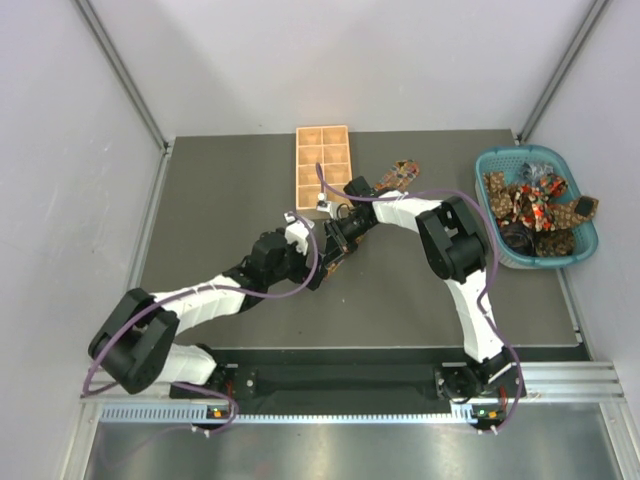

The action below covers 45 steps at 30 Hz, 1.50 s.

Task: Roll the ties
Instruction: Roll the tie

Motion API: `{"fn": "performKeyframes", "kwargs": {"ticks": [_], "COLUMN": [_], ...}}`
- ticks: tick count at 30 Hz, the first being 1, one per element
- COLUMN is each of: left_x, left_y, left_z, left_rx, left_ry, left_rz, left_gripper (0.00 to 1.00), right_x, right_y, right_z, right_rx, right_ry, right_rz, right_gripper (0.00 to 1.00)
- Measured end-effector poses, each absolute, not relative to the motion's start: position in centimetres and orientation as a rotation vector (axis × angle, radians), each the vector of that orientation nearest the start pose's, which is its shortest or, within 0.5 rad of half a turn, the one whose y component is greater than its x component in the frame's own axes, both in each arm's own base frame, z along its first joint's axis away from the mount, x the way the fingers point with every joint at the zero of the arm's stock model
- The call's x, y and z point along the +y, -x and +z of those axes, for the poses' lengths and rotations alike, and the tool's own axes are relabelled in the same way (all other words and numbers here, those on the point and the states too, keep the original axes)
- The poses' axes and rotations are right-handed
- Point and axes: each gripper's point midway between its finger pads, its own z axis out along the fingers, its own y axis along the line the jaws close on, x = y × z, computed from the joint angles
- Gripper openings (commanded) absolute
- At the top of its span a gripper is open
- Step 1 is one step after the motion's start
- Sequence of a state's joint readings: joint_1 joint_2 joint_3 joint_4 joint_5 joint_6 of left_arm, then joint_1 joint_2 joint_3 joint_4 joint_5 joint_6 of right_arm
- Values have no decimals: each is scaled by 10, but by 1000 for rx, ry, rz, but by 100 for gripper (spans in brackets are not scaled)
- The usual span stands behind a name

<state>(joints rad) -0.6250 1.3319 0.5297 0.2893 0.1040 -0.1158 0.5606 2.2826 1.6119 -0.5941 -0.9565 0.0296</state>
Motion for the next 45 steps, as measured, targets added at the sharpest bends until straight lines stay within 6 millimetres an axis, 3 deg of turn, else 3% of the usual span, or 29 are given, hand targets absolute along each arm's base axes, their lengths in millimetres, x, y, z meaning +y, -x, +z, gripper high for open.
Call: {"fn": "performKeyframes", "kwargs": {"ticks": [15,19,33,37,43,45], "left_x": [-255,-253,-267,-271,-270,-270], "left_y": [-300,-297,-299,-305,-306,-306], "left_z": [43,35,25,24,23,23], "left_rx": [2134,2166,2167,2162,2172,2175], "left_ry": [-742,-766,-881,-899,-901,-899], "left_rz": [-523,-511,-467,-434,-411,-410], "left_gripper": [86,82,70,58,58,52], "right_x": [351,349,349,349,349,349], "right_y": [-294,-296,-298,-298,-299,-299], "right_z": [30,29,28,29,28,28], "right_rx": [2602,2600,2606,2607,2607,2606], "right_ry": [939,941,959,963,964,964], "right_rz": [1448,1408,1308,1289,1275,1275], "right_gripper": [0,0,1,1,1,1]}}
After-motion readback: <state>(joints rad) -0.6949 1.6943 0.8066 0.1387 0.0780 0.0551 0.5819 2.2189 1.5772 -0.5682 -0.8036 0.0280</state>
